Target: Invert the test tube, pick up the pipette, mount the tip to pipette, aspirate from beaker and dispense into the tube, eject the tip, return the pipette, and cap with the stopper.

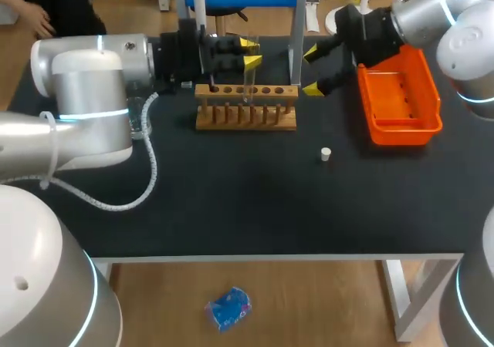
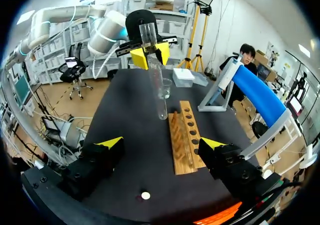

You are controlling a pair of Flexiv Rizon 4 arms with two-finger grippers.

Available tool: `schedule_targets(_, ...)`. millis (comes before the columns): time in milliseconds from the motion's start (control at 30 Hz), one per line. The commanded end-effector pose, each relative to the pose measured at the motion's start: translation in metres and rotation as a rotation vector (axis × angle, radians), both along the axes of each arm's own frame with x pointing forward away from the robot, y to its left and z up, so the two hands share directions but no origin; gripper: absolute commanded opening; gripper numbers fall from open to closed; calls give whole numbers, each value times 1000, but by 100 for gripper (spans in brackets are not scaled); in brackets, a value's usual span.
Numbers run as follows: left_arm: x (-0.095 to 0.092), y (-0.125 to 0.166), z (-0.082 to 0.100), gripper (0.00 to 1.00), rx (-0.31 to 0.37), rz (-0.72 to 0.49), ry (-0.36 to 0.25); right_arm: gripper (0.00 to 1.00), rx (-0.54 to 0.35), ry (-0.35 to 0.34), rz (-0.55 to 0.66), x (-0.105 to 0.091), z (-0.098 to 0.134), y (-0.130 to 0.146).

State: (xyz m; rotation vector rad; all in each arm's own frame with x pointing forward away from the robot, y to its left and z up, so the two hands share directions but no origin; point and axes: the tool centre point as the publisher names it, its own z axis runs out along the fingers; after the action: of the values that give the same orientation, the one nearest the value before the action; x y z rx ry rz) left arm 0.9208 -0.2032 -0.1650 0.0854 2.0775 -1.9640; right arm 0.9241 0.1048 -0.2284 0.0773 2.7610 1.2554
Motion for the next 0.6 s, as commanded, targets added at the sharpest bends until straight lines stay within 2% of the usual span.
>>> schedule_targets(33,1,0,1,0,3,-2,1,100,-13,-2,-6,-4,3,-1)
schedule_targets(200,12,-1,4,0,-63,-8,25,100,27,-26,53,5,-10,-5)
schedule_targets(333,27,-4,5,0,-85,-22,39,100,8,-59,76,13,-20,-12)
schedule_targets(600,51,-7,2,0,-86,-42,60,100,-8,-124,78,33,-40,-18)
